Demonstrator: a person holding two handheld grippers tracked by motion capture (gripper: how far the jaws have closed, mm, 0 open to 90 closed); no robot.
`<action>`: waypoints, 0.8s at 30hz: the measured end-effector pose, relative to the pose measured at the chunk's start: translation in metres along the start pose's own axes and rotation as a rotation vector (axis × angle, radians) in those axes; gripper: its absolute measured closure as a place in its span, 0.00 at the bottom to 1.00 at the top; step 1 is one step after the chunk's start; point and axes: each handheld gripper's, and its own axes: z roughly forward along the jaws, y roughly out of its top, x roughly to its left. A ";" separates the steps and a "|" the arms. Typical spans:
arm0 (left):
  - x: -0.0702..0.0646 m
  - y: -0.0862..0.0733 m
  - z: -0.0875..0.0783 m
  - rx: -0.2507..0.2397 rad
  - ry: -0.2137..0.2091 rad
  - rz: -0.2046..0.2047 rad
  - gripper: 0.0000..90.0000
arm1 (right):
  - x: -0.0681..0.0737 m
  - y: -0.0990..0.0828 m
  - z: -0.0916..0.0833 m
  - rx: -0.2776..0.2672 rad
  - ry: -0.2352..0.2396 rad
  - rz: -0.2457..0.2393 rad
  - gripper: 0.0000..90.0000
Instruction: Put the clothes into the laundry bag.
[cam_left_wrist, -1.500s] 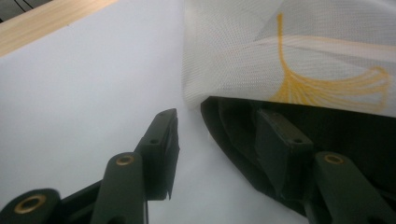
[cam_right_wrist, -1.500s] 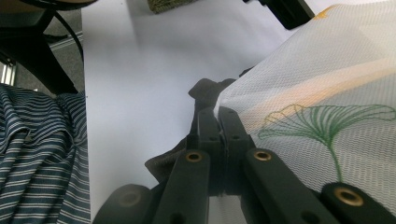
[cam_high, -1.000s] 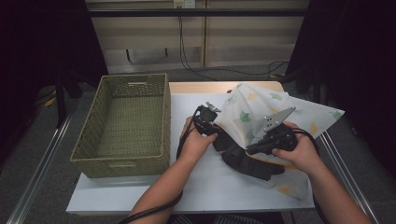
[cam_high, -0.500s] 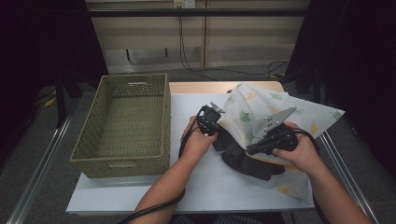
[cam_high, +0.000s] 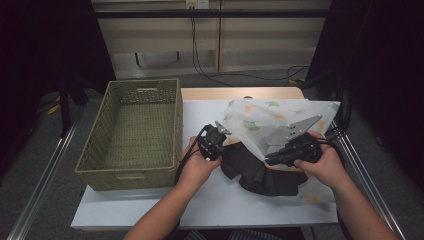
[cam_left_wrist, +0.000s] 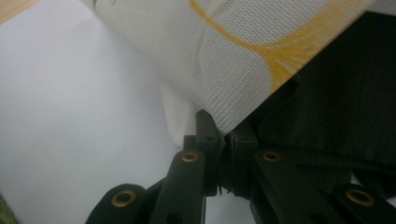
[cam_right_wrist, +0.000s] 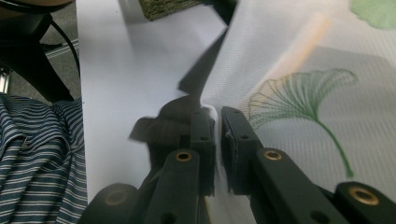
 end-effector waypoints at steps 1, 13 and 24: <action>-0.002 -0.003 -0.004 0.009 -0.003 0.015 0.96 | 0.000 0.000 0.000 0.002 -0.004 -0.001 0.93; -0.016 -0.036 -0.042 0.033 0.007 0.037 0.96 | 0.003 0.001 -0.001 -0.012 -0.014 -0.004 0.85; -0.024 -0.048 -0.033 0.019 -0.029 0.000 0.94 | 0.004 0.000 -0.014 -0.052 -0.082 -0.002 0.70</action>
